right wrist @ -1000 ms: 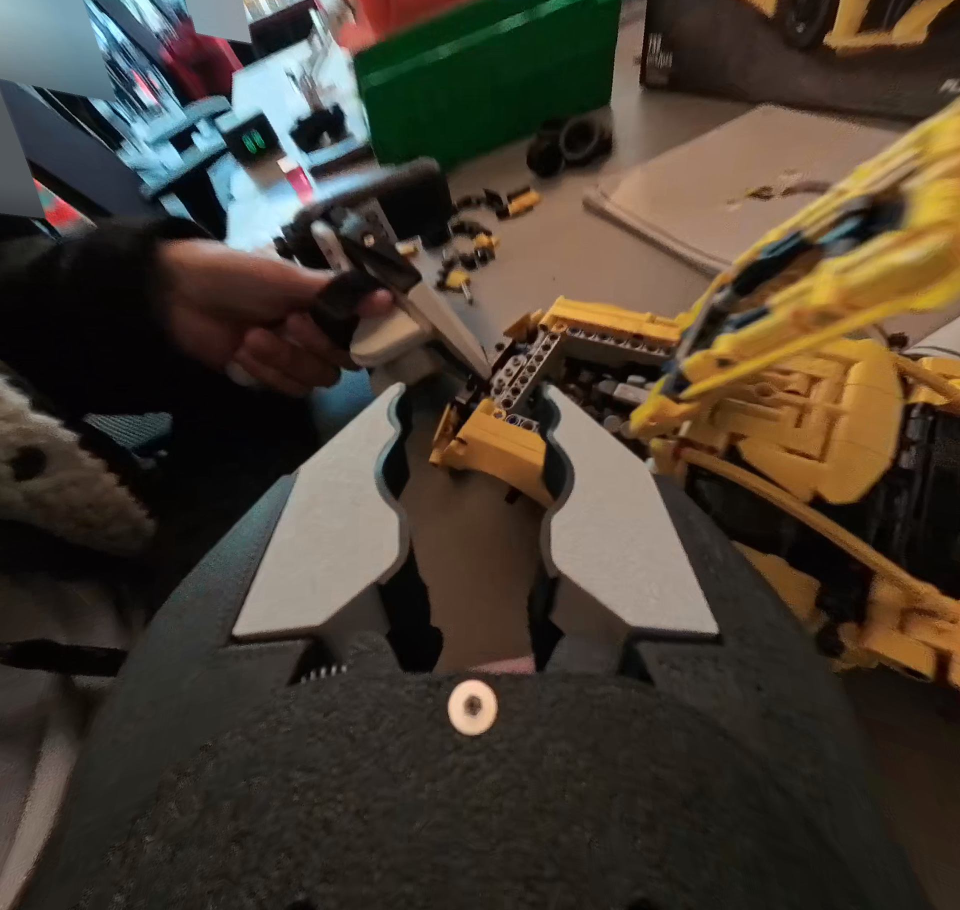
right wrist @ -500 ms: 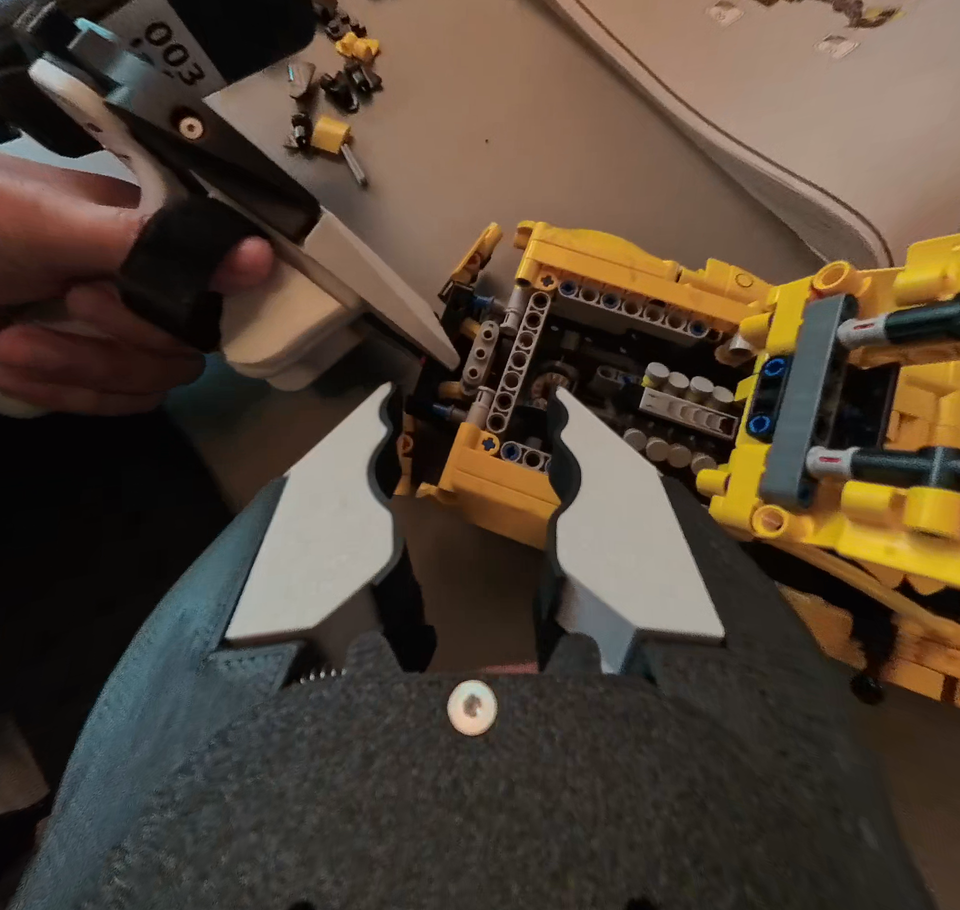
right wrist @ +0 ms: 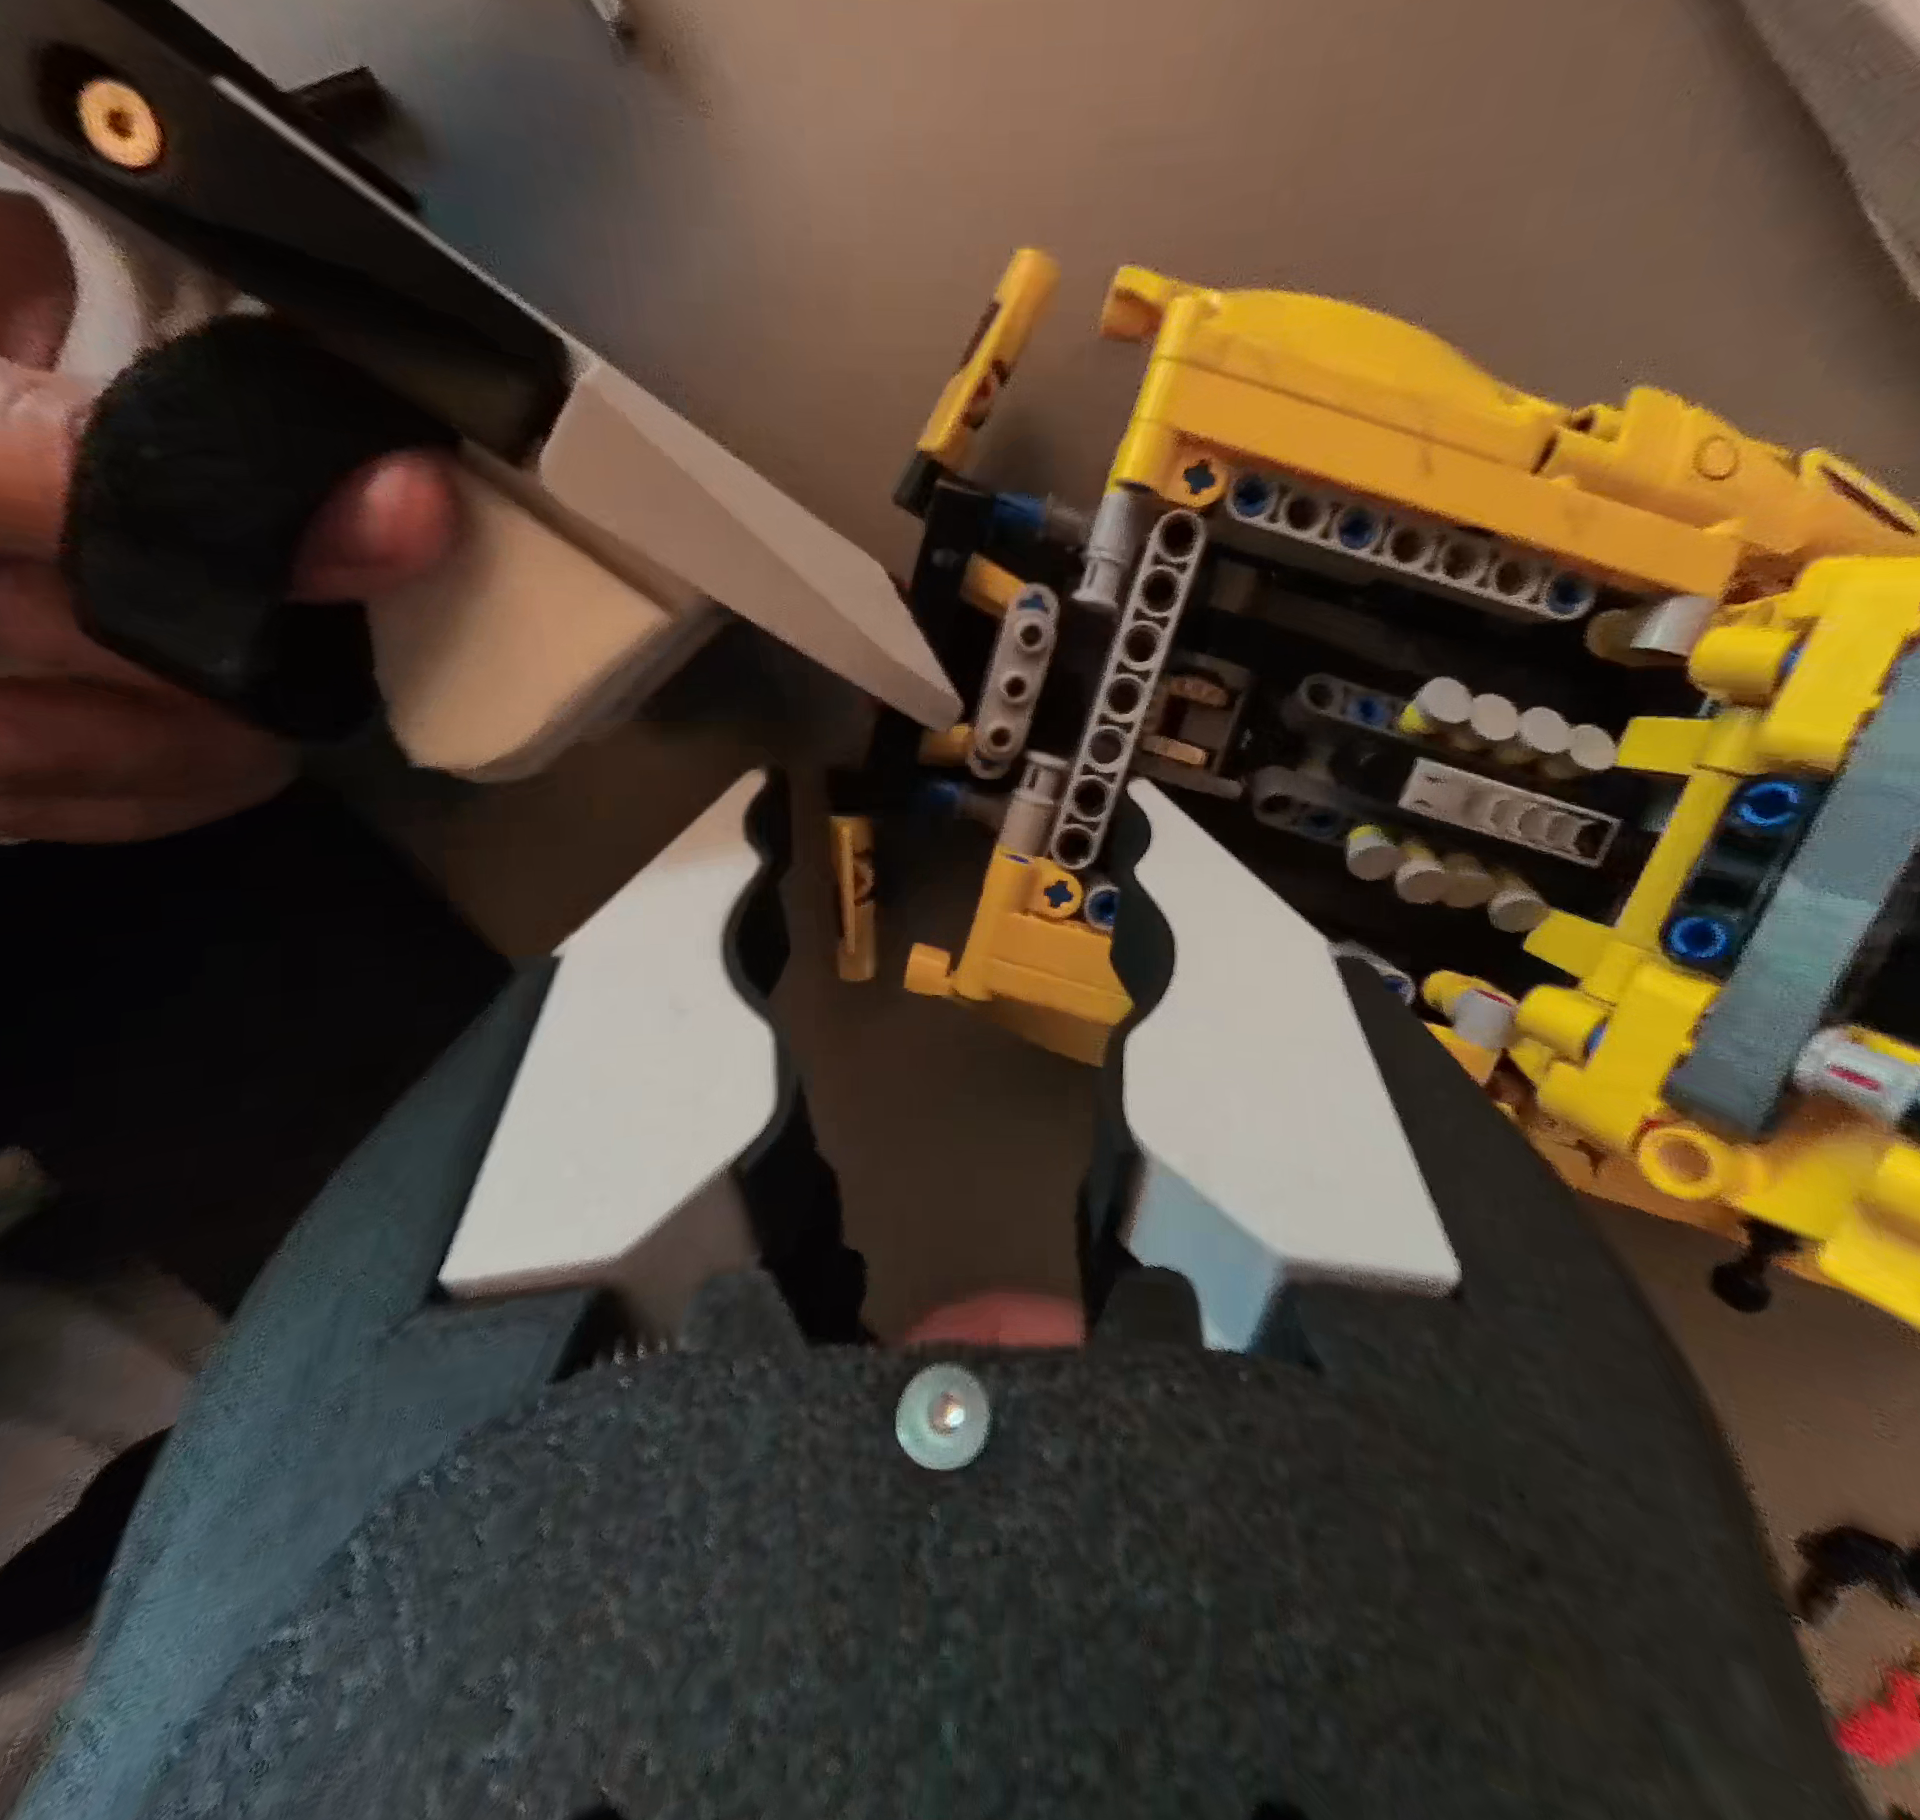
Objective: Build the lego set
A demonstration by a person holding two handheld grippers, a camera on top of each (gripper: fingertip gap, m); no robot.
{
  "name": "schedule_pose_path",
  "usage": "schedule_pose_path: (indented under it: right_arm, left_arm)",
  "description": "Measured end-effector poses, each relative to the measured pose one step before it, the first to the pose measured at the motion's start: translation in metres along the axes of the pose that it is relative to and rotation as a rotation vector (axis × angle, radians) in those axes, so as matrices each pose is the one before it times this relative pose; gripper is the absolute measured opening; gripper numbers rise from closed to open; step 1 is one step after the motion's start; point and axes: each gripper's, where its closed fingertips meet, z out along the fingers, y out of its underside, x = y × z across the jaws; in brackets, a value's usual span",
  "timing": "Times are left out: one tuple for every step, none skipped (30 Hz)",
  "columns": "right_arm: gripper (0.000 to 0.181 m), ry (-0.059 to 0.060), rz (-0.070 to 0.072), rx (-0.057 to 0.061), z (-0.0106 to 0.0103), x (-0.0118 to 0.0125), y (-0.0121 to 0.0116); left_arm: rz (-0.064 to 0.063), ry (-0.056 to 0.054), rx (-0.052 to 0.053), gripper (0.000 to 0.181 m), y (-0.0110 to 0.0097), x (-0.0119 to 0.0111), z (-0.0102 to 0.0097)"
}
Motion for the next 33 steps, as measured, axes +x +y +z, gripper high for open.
schedule_pose_path:
  right_arm:
    - [0.053,0.0156,0.0004,-0.0108,-0.00019,0.00399,0.00060]
    - [0.052,-0.0099,0.0054,-0.0018,-0.00017,-0.00011,0.00025]
    - [0.052,-0.0059,0.0089,-0.0020,-0.00051,0.00000,0.00055]
    - [0.053,-0.0007,0.0032,-0.0011,-0.00021,-0.00010,0.00049]
    - [0.053,0.0006,0.0030,0.0048,-0.00011,0.00005,-0.00034]
    - [0.054,-0.0092,0.0148,0.0093,-0.00013,-0.00055,-0.00090]
    - [0.056,-0.0202,0.0278,0.0100,0.00000,-0.00121,-0.00115]
    - [0.052,-0.0083,0.0269,0.0092,-0.00040,0.00111,-0.00130]
    - [0.050,-0.0064,0.0117,0.0053,-0.00007,0.00068,-0.00086]
    - [0.050,-0.0012,-0.0001,-0.0017,-0.00007,0.00011,-0.00024]
    - [0.050,0.0039,-0.0062,-0.0013,0.00018,0.00034,-0.00005]
    - [0.049,0.0062,-0.0087,0.0010,0.00024,0.00057,-0.00005]
    - [0.049,0.0063,-0.0133,-0.0003,0.00004,0.00047,0.00022]
    - [0.050,0.0028,-0.0074,0.0028,0.00006,0.00030,0.00008]
    - [0.049,-0.0013,-0.0050,0.0029,0.00003,0.00007,0.00005]
    - [0.049,-0.0061,-0.0036,0.0008,-0.00032,-0.00010,0.00018]
    - [0.049,-0.0073,-0.0015,-0.0001,-0.00017,-0.00016,0.00024]
    - [0.050,-0.0023,-0.0047,0.0006,-0.00009,-0.00002,-0.00002]
    - [0.049,-0.0005,-0.0057,-0.0008,0.00005,0.00002,0.00019]
    - [0.050,-0.0003,-0.0057,-0.0009,-0.00008,0.00003,0.00025]
    - [0.050,-0.0008,-0.0050,0.0004,-0.00001,0.00000,0.00009]
    - [0.050,-0.0033,-0.0031,0.0023,-0.00007,-0.00013,-0.00005]
    - [0.049,-0.0059,0.0030,0.0037,-0.00017,-0.00013,-0.00022]
    - [0.049,-0.0053,0.0042,0.0030,-0.00025,-0.00010,-0.00034]
    - [0.049,-0.0019,-0.0014,0.0019,-0.00007,-0.00004,-0.00008]
    - [0.050,0.0027,-0.0070,0.0018,-0.00005,0.00003,0.00012]
    - [0.050,0.0039,-0.0038,0.0024,-0.00005,0.00012,-0.00016]
    - [0.050,0.0019,0.0005,0.0040,0.00000,0.00004,-0.00038]
    - [0.049,0.0041,-0.0012,0.0036,-0.00017,0.00037,0.00003]
    - [0.050,0.0018,-0.0025,0.0011,0.00002,-0.00032,0.00040]
    - [0.051,-0.0002,-0.0009,0.0015,-0.00019,-0.00043,0.00032]
    - [0.050,0.0026,0.0009,0.0024,-0.00005,0.00037,0.00015]
    - [0.050,-0.0009,0.0035,0.0023,0.00002,0.00013,-0.00035]
  left_arm:
    - [0.0063,-0.0048,0.0025,0.007,-0.00034,-0.00040,0.00031]
    - [0.0065,-0.0004,-0.0023,0.008,0.00014,-0.00007,0.00026]
    - [0.0031,0.0026,-0.0076,0.008,0.00053,0.00034,0.00033]
    - [0.0020,0.0022,-0.0063,0.008,0.00042,0.00023,0.00024]
    - [0.0020,-0.0002,-0.0012,0.008,-0.00014,0.00004,0.00011]
    - [0.0037,-0.0014,0.0009,0.008,-0.00027,-0.00016,0.00009]
    - [0.0009,-0.0001,0.0010,0.008,-0.00033,0.00000,-0.00001]
    - [-0.0002,0.0005,0.0027,0.007,-0.00054,0.00006,0.00003]
    - [0.0000,0.0007,0.0045,0.008,-0.00071,0.00005,-0.00004]
    - [-0.0011,-0.0003,0.0039,0.008,-0.00054,-0.00011,-0.00003]
    - [-0.0031,-0.0021,0.0038,0.008,-0.00047,-0.00020,0.00009]
    - [-0.0016,-0.0040,0.0038,0.008,-0.00038,-0.00035,0.00010]
    - [-0.0040,-0.0012,0.0020,0.007,-0.00036,-0.00013,-0.00018]
    - [-0.0049,0.0051,0.0028,0.007,-0.00027,0.00048,-0.00034]
    - [-0.0027,0.0066,0.0009,0.008,0.00011,0.00075,-0.00057]
    - [-0.0111,0.0081,-0.0016,0.009,0.00005,0.00101,-0.00104]
    - [-0.0212,0.0134,0.0046,0.012,-0.00083,0.00170,-0.00214]
    - [-0.0151,0.0113,0.0090,0.016,-0.00081,0.00151,-0.00199]
    - [-0.0024,0.0015,-0.0011,0.018,0.00062,0.00049,-0.00120]
    - [0.0061,-0.0021,-0.0095,0.019,0.00125,0.00064,-0.00112]
    - [0.0225,-0.0087,-0.0121,0.021,0.00123,0.00037,-0.00127]
    - [0.0324,-0.0211,-0.0081,0.020,0.00018,-0.00091,-0.00161]
    - [0.0303,-0.0270,0.0043,0.016,-0.00194,-0.00187,-0.00221]
    - [0.0268,-0.0261,0.0017,0.012,-0.00206,-0.00252,-0.00145]
    - [0.0155,-0.0174,-0.0105,0.008,-0.00071,-0.00211,-0.00013]
    - [-0.0036,-0.0027,-0.0109,0.008,-0.00037,-0.00065,0.00085]
    - [-0.0154,0.0057,-0.0054,0.008,-0.00050,0.00000,0.00124]
    - [-0.0142,0.0036,0.0061,0.008,-0.00171,-0.00039,0.00058]
    - [-0.0077,-0.0011,0.0134,0.008,-0.00238,-0.00087,-0.00017]
    - [0.0003,-0.0015,0.0019,0.008,-0.00094,-0.00049,0.00003]
    - [0.0007,0.0024,-0.0055,0.008,-0.00037,0.00000,0.00021]
    - [-0.0047,0.0052,0.0004,0.008,-0.00085,0.00022,0.00017]
    - [-0.0068,0.0085,0.0058,0.007,-0.00117,0.00040,0.00034]
